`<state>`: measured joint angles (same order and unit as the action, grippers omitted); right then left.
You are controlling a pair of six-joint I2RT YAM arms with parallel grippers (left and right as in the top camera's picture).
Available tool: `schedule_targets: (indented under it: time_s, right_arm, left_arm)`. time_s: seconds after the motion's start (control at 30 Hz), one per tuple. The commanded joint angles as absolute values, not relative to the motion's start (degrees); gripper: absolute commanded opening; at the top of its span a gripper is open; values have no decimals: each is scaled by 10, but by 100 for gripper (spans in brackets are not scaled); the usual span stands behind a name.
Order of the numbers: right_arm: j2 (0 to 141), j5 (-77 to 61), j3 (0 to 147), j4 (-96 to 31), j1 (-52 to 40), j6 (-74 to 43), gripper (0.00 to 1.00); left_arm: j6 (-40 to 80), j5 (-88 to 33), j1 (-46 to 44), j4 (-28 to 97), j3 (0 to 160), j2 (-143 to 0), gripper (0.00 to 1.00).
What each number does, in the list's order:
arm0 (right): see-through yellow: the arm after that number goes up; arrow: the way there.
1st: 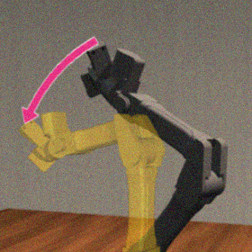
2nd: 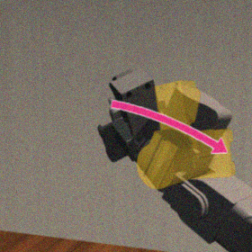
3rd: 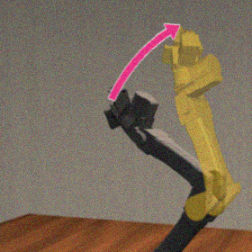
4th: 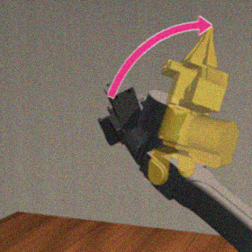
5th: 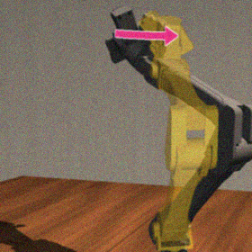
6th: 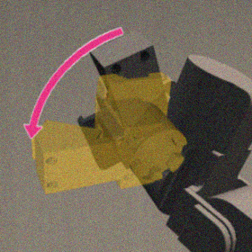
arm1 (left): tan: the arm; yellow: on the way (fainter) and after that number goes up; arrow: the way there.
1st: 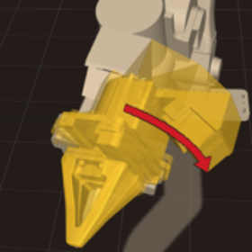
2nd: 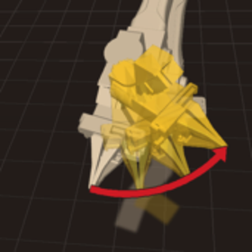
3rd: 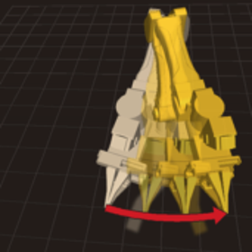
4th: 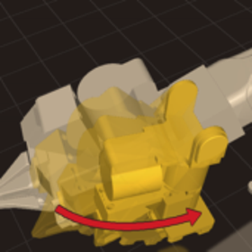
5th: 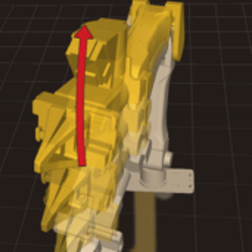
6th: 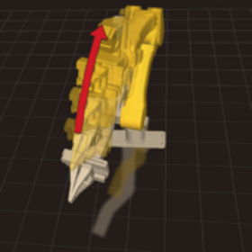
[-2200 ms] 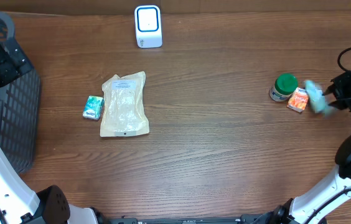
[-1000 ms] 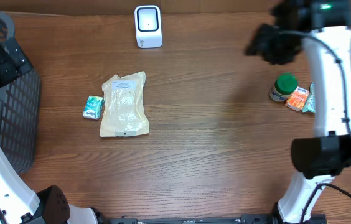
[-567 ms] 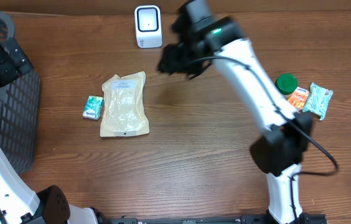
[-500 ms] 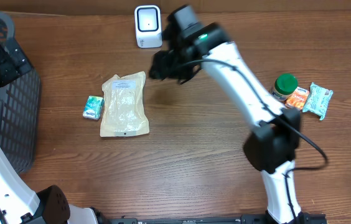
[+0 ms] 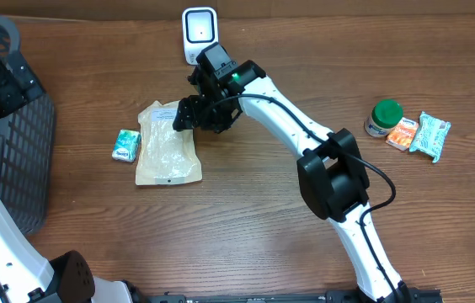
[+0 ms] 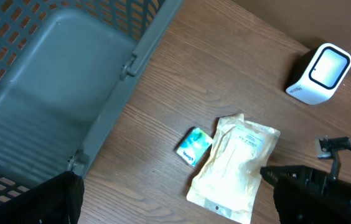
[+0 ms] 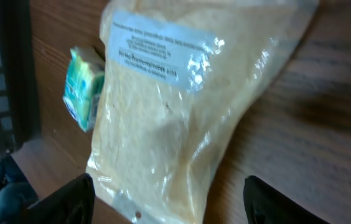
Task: Scan the item barcode
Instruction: 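Grasp the tan bag with the right gripper and lift it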
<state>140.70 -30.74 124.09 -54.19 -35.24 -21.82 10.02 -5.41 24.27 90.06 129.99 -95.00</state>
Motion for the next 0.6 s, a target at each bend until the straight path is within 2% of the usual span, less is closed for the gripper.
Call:
schedule_targets:
  time_s: [0.0, 0.57]
  right_arm:
    - [1432, -355, 1223, -509, -350, -243, 73]
    - [1455, -376, 1111, -313, -391, -309, 72]
  left_arm:
    - [88, -58, 243, 900, 1302, -952, 100]
    - [88, -58, 243, 900, 1302, -952, 100]
